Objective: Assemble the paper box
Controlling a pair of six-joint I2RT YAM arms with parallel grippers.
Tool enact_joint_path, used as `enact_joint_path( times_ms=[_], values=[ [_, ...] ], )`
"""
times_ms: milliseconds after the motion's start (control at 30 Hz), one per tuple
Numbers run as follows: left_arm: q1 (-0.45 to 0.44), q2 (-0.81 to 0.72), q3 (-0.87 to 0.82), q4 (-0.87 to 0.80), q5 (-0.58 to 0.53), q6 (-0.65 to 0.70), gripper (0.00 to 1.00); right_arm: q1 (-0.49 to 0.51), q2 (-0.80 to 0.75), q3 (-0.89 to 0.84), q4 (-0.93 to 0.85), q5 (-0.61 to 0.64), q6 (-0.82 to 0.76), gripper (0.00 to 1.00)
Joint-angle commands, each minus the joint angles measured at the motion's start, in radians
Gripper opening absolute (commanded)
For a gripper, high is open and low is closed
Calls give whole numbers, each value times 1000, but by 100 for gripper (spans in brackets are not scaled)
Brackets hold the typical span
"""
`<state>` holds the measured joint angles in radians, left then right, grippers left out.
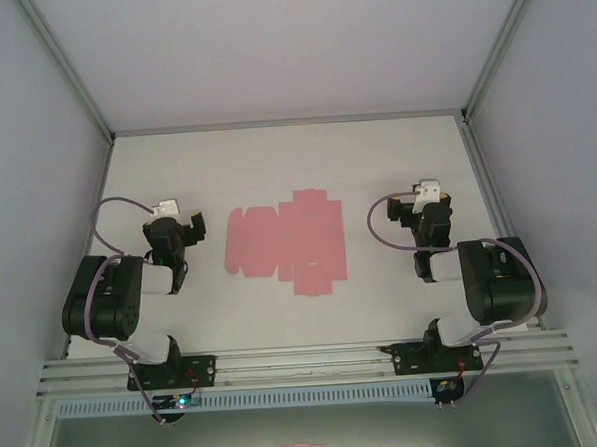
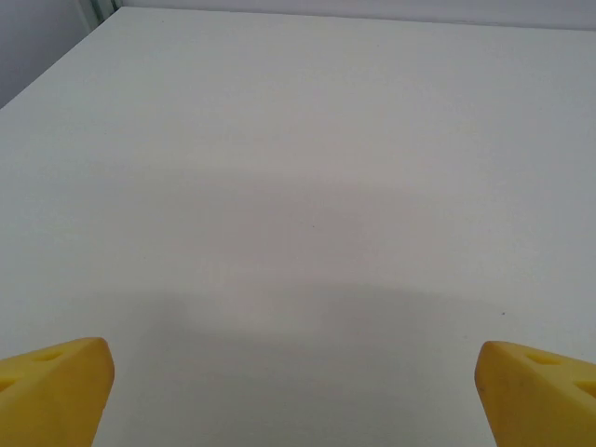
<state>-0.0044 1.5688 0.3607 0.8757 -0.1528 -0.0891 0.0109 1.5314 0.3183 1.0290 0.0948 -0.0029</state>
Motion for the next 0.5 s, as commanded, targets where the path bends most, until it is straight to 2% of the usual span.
enact_joint_path(
  times_ms=[0,467],
  values=[
    [1,-14,14,29,-1,17,100,11,-11,7,15,-12,14,98],
    [0,-15,18,25,2,18,100,11,-12,7,14,-13,15,98]
  ],
)
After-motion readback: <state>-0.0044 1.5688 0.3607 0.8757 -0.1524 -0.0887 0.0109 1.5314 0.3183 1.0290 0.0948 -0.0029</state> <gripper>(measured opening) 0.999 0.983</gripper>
